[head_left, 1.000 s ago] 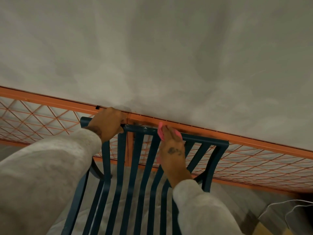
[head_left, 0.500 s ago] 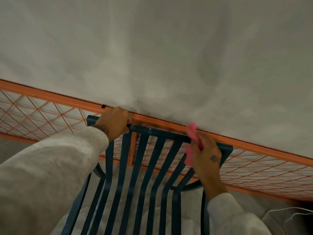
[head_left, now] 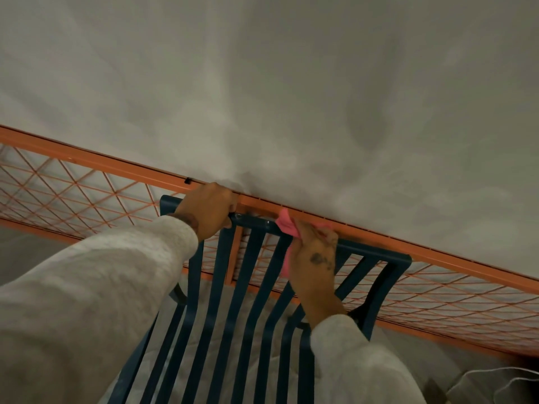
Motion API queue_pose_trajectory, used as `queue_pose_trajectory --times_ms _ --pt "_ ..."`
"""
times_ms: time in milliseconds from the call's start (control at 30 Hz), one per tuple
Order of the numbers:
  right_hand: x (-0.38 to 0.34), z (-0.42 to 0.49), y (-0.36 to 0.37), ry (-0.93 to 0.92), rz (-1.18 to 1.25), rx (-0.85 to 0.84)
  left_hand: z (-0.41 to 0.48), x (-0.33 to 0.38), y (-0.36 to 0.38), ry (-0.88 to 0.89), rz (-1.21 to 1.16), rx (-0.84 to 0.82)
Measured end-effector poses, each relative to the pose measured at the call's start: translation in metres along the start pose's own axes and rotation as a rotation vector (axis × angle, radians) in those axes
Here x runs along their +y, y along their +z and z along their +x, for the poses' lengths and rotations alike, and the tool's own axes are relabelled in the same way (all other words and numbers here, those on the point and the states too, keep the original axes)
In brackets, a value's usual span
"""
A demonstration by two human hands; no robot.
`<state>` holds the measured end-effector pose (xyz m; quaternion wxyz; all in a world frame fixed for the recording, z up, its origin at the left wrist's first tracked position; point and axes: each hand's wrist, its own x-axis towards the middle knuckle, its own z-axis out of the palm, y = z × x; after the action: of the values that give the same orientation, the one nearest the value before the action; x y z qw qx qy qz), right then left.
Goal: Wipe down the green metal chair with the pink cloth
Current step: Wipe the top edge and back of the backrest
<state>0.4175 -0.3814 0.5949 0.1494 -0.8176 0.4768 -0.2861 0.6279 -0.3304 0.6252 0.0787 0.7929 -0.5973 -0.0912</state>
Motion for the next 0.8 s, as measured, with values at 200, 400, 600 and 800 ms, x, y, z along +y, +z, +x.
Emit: queue_pose_trajectory --times_ms 200,400,600,800 --pt "-0.039 0.008 0.021 -0.113 0.131 -0.1 0.001 -0.002 0.002 -0.002 -0.001 0.007" --pt "-0.016 0.015 0.005 -0.167 0.125 -0.274 0.001 -0.002 0.007 -0.014 0.01 0.017" --pt "-0.012 0.023 -0.05 0.597 1.131 -0.425 0.0 -0.001 0.004 -0.031 -0.009 -0.006" --pt "-0.002 0.002 -0.08 0.73 1.489 -0.48 -0.033 0.033 -0.001 0.004 -0.454 0.197"
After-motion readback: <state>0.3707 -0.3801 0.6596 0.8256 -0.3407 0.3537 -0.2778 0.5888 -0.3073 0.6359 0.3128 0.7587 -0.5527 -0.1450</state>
